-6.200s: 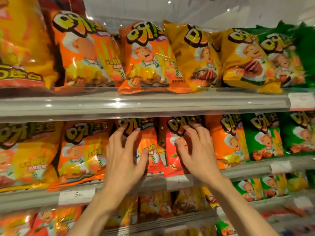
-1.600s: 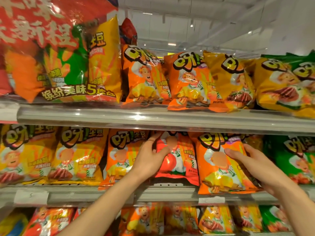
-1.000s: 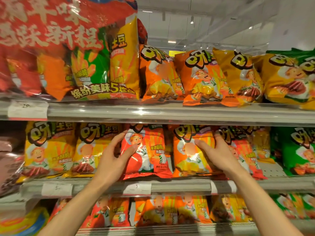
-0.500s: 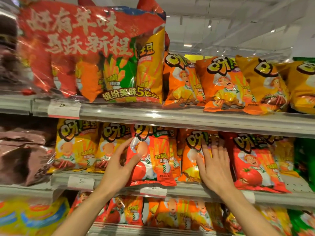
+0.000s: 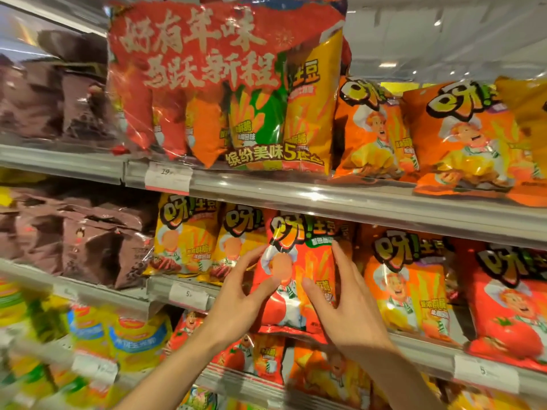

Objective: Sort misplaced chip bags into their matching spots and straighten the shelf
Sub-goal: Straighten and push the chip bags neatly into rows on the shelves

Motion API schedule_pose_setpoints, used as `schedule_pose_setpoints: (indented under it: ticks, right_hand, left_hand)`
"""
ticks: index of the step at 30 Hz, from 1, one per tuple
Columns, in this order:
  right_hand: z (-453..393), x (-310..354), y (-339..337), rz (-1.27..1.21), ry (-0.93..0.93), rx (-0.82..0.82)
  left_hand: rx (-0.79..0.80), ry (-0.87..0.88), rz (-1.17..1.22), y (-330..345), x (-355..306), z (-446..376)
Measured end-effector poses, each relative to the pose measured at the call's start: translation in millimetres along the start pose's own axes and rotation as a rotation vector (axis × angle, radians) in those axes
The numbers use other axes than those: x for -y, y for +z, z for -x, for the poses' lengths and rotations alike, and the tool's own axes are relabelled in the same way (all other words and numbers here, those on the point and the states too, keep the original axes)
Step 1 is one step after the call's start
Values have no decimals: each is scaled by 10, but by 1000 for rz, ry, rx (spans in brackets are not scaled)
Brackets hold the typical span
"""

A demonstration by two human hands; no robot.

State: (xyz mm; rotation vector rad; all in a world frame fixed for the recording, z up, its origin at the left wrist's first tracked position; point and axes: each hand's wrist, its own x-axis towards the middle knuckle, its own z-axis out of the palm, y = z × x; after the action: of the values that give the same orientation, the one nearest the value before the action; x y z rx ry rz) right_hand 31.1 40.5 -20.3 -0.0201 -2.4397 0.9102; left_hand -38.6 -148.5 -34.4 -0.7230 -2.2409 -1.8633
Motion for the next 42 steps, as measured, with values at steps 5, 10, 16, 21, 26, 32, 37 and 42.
schedule_pose_setpoints:
  ticks: [5, 10, 16, 21, 26, 32, 37, 42]
  right_hand:
    - [5, 269, 317, -81, 9, -18]
    - [-101, 712, 929, -187, -4, 6]
    - [-440, 1248, 1627, -253, 28, 10]
    - [-903, 1438, 1984, 118, 59, -67]
    - [-1149, 1664, 2310, 327, 132, 2]
    - [-1180, 1754, 2692, 457, 206, -45]
    - [-1198, 1820, 2707, 465, 226, -44]
    - [-1279, 1978, 2727, 474, 227, -22]
  left_hand:
    - [-25, -31, 9, -304, 141, 21]
    - [-85, -21, 14, -1006, 327, 23]
    - [-214, 31, -25, -2066, 639, -44]
    - [-248, 65, -66, -2633, 767, -76]
    - [-334, 89, -103, -3026, 869, -118]
    - [-352, 76, -126, -3292, 976, -161]
    - [-352, 49, -104, -3462, 1005, -167]
    - [-337, 47, -97, -3664, 1086, -155]
